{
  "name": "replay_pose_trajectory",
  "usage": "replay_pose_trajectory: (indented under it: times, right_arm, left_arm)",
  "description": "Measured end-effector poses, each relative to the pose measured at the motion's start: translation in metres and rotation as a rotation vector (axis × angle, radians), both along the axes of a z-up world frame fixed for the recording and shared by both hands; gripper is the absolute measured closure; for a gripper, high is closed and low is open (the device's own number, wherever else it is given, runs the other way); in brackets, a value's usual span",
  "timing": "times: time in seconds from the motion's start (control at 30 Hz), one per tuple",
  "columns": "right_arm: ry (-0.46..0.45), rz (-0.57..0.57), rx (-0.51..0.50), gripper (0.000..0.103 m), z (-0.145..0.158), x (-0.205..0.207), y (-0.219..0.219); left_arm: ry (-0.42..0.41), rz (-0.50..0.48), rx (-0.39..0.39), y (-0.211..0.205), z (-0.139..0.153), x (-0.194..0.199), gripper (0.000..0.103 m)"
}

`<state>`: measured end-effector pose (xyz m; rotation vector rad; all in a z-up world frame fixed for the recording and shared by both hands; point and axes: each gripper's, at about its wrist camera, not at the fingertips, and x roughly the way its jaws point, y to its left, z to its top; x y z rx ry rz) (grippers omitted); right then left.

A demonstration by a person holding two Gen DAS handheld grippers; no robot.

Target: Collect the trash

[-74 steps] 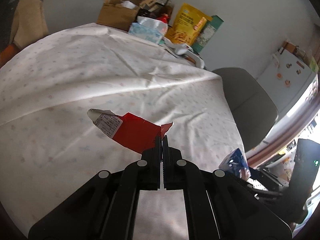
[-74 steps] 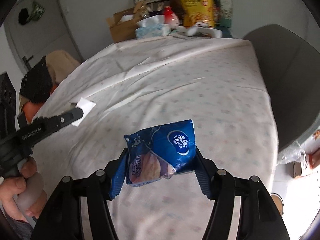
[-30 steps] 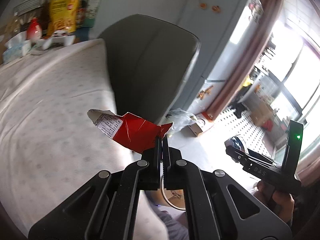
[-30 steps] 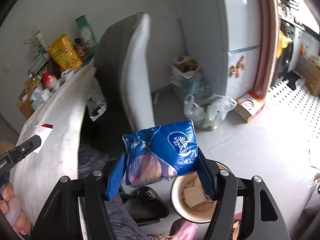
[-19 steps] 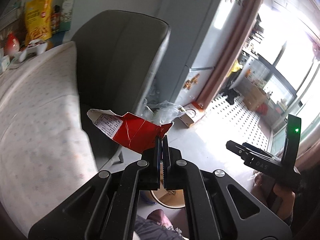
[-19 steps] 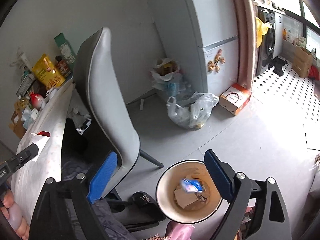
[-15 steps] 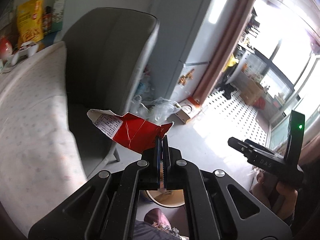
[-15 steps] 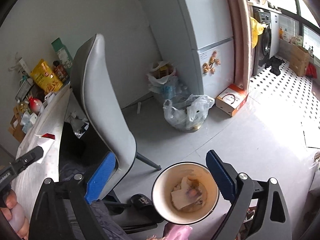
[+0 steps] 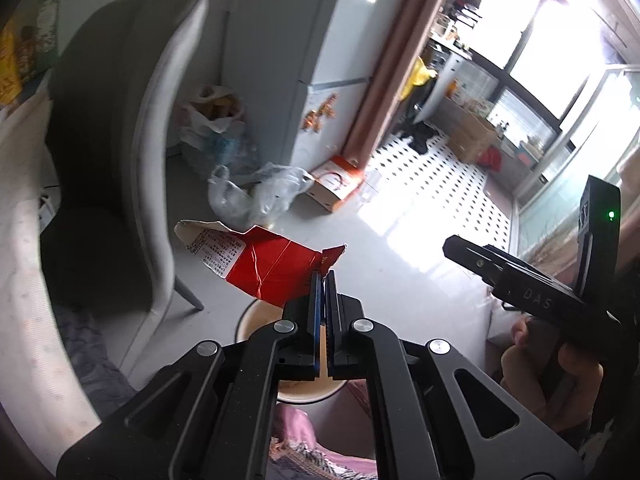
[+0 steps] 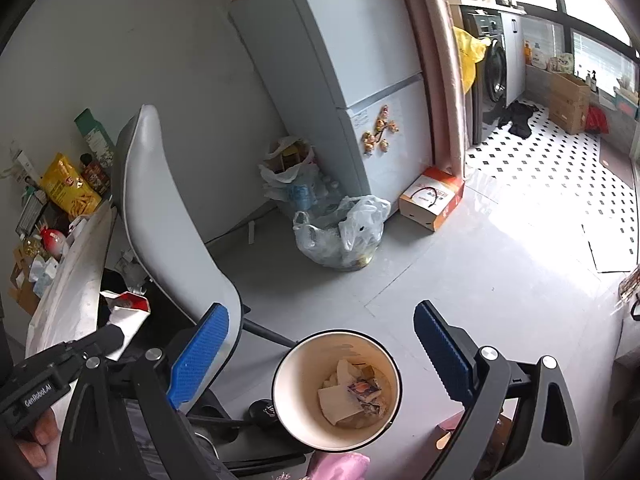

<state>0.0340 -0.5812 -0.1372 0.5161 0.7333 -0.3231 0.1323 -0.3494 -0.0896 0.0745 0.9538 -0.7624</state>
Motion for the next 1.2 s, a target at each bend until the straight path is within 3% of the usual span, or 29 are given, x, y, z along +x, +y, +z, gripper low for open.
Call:
replay_pose_trajectory:
  times: [0.13, 0.2, 0.33, 0.43, 0.5, 0.6, 0.77, 0.97, 1.2]
  right_arm:
    - [-0.011, -0.019, 0.007, 0.011, 0.001, -0.005, -0.006]
    - [-0.015, -0.021, 0.005, 0.011, 0.002, -0.007, -0.007]
    - [-0.016, -0.024, 0.004, 0.011, 0.002, -0.009, -0.006]
    - [-0.016, -0.021, 0.005, 0.011, 0.001, -0.01, -0.007]
    - [-0.013, -0.014, 0.006, 0.011, 0.0, -0.01, -0.006]
    - [-0.01, -0.004, 0.002, 0.009, 0.001, -0.007, -0.001]
    - [-0.018, 0.01, -0.004, 0.008, 0.008, -0.001, 0.009]
    - [-0.03, 0.066, -0.019, 0.008, 0.025, 0.008, 0.03]
    - [-0.057, 0.136, -0.069, 0.008, 0.055, 0.015, 0.066]
  left_arm:
    - [0.038, -0.027, 0.004, -0.011, -0.009, -0.001, 0.097]
    - [0.059, -0.026, 0.0, -0.013, -0.014, 0.003, 0.082]
    - [0.095, -0.021, -0.029, -0.008, -0.02, 0.007, 0.07]
    - [0.088, 0.0, -0.031, -0.002, -0.017, 0.009, 0.059]
    - [0.077, 0.018, -0.036, 0.005, -0.014, 0.011, 0.043]
    - [0.053, 0.063, -0.049, 0.024, -0.004, 0.014, 0.03]
    - [0.006, 0.138, -0.063, 0.056, 0.015, 0.018, 0.012]
    - [-0.042, 0.229, -0.092, 0.098, 0.037, 0.018, 0.006]
    - [-0.07, 0.321, -0.118, 0.146, 0.056, 0.015, 0.006]
